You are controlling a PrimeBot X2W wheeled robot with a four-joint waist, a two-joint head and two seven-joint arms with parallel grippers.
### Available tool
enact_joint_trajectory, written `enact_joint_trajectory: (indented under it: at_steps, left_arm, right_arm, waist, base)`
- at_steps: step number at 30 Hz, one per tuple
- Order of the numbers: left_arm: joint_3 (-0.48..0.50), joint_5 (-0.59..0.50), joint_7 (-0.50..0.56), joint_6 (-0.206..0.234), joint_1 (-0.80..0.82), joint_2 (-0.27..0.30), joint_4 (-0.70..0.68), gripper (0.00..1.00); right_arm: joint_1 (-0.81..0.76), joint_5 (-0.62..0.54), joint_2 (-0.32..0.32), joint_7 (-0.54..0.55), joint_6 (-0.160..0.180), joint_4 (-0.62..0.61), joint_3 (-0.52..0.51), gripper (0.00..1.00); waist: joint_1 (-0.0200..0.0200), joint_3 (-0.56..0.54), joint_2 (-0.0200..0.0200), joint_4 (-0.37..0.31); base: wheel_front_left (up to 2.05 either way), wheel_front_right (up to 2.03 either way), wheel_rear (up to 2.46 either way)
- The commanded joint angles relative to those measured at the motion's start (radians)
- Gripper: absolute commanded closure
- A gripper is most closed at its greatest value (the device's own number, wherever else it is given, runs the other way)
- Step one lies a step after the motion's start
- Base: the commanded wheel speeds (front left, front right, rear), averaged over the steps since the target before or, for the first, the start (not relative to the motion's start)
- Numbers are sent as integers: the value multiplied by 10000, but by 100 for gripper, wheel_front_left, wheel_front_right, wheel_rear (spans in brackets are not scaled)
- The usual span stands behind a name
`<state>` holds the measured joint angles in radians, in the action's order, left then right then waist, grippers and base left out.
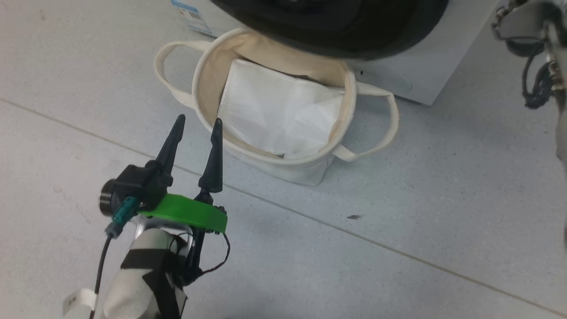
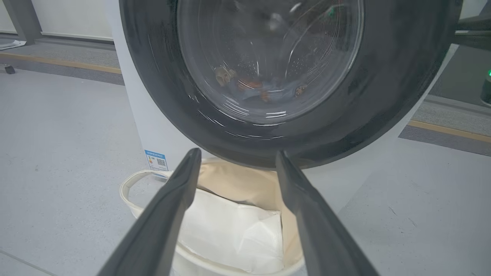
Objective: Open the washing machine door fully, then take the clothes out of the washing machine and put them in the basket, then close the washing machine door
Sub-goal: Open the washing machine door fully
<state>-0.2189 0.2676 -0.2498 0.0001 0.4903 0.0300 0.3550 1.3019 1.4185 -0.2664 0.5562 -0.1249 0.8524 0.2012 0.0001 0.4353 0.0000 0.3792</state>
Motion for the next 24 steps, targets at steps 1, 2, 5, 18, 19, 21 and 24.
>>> enact_joint_trajectory:
  at_steps: [1,2,5,18,19,21,24]
  left_arm:
    - [331,-11,-120,37,16,203,-262,0]
    - [354,-26,-120,21,-24,203,-230,0]
    - [447,-89,-120,-34,-162,203,-107,0]
    - [579,-188,-120,-271,-697,203,377,0]
    - [568,-190,-120,-275,-735,203,404,0]
    - [547,-187,-120,-273,-804,203,455,0]
    - [551,-184,-120,-258,-910,202,502,0]
  right_arm:
    - [-309,191,547,496,-58,-802,390,100]
    - [-518,234,528,616,-58,-1008,467,100]
    - [-1195,547,584,1081,-58,-1581,620,100]
    - [-3218,1078,1518,1719,-58,-3161,1505,100]
    - [-3327,1122,1613,1709,-58,-3205,1573,100]
    - [-3501,1177,1779,1644,-58,-3237,1720,100]
    - [-3685,1321,1996,1496,-58,-3117,1970,100]
  waist:
    - [-1,-173,0,-42]
    - [-1,-247,0,-58]
    - [-1,-532,0,-133]
    - [-1,-1722,0,-74]
    - [-1,-1794,0,-18]
    - [-1,-1924,0,97]
    - [-1,-2050,0,266]
  base:
    - [0,0,0]
    - [0,0,0]
    - [0,0,0]
    - [0,0,0]
    - [0,0,0]
    - [0,0,0]
    - [0,0,0]
